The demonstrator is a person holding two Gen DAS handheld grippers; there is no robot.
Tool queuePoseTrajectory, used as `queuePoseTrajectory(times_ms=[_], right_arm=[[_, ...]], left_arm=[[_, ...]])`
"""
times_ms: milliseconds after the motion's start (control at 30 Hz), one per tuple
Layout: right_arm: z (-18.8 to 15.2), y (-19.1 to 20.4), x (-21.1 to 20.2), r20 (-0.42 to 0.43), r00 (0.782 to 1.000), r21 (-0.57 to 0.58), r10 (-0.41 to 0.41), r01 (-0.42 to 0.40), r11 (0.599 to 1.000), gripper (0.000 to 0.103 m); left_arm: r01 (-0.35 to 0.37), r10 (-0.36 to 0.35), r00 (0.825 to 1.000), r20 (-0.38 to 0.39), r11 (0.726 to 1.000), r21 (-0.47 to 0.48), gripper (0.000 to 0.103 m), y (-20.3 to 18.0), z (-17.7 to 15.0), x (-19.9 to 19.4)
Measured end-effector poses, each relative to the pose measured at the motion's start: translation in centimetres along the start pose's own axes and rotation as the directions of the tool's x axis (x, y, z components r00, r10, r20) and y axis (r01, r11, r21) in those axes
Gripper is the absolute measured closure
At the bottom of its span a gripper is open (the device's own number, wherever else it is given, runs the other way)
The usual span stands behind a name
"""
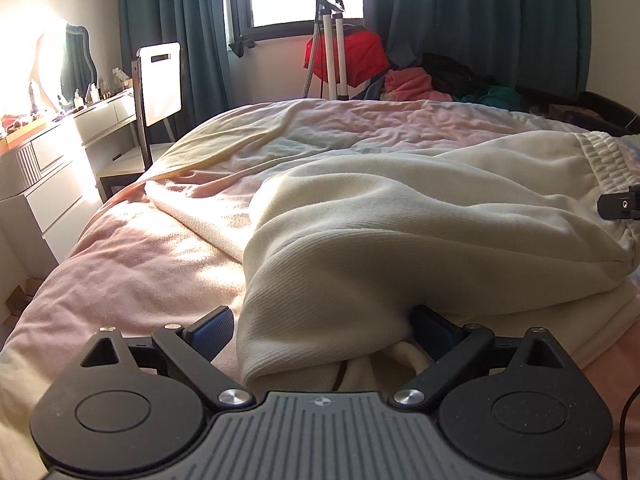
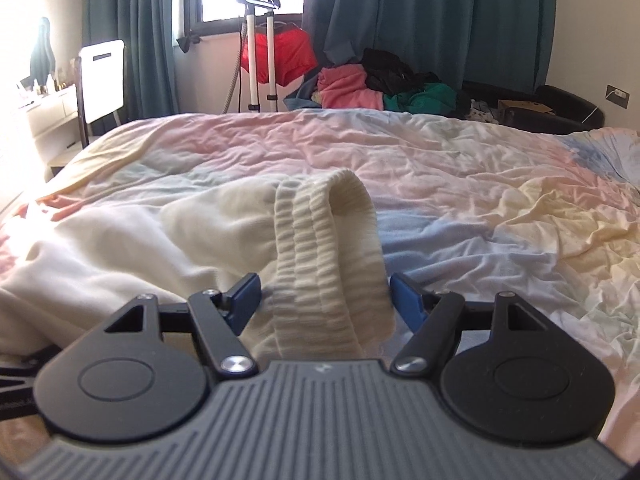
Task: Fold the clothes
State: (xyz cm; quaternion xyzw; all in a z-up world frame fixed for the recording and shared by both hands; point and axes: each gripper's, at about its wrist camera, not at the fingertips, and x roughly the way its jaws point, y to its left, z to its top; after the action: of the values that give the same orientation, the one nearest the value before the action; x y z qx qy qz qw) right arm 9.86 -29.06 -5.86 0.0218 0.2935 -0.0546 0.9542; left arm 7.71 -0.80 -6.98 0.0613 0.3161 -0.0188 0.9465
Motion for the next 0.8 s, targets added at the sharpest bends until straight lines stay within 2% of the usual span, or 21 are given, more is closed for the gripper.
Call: queuePoseTrajectory(times_ms=[167, 267, 367, 433, 567, 667, 733, 800], right_arm=[[-0.6, -2.5, 1.3, -0.088, 0.993, 0.202, 0.078, -0.059, 0.978, 0.029], [-1.3, -4.1, 2.5, -0.141, 0.975, 0.363, 0.171, -0.110, 0.925, 0.021], [-1.9, -5.0, 3.6, -0.177, 0.950, 0.475, 0.259, -0.148, 0.867, 0.021], [-2.0, -4.7, 3.6, -0.179, 0.947, 0.472, 0.265, -0.154, 0.868, 0.020], [-1.7, -3.3, 3.0, -0.170, 0.947, 0.399, 0.273, -0.187, 0.898, 0.018], [-1.5, -2.0, 2.4, -0.167, 0.956, 0.310, 0.242, -0.182, 0.933, 0.018], [-1.5, -1.9, 2.2, -0.155, 0.961, 0.291, 0.230, -0.178, 0.940, 0.019], [-1.4, -2.2, 1.9, -0.138, 0.966, 0.296, 0.220, -0.172, 0.940, 0.031]], left_arm=[[-0.021, 0.019, 0.999, 0.038, 0.999, 0.040, 0.006, -0.5, -0.3, -0.6], [-0.019, 0.016, 0.998, 0.062, 0.999, 0.047, 0.009, -0.5, -0.4, -0.8], [-0.019, 0.014, 0.997, 0.079, 0.998, 0.064, 0.016, -0.8, -0.4, -1.1], [-0.027, 0.020, 0.996, 0.090, 0.996, 0.082, 0.018, -1.1, -0.6, -1.4], [-0.033, 0.023, 0.995, 0.101, 0.995, 0.094, 0.020, -1.3, -0.8, -1.7], [-0.034, 0.024, 0.994, 0.102, 0.995, 0.091, 0.022, -1.2, -0.8, -1.9], [-0.036, 0.026, 0.994, 0.105, 0.995, 0.095, 0.022, -1.2, -0.8, -1.9], [-0.039, 0.028, 0.994, 0.110, 0.994, 0.103, 0.023, -1.3, -0.9, -2.0]])
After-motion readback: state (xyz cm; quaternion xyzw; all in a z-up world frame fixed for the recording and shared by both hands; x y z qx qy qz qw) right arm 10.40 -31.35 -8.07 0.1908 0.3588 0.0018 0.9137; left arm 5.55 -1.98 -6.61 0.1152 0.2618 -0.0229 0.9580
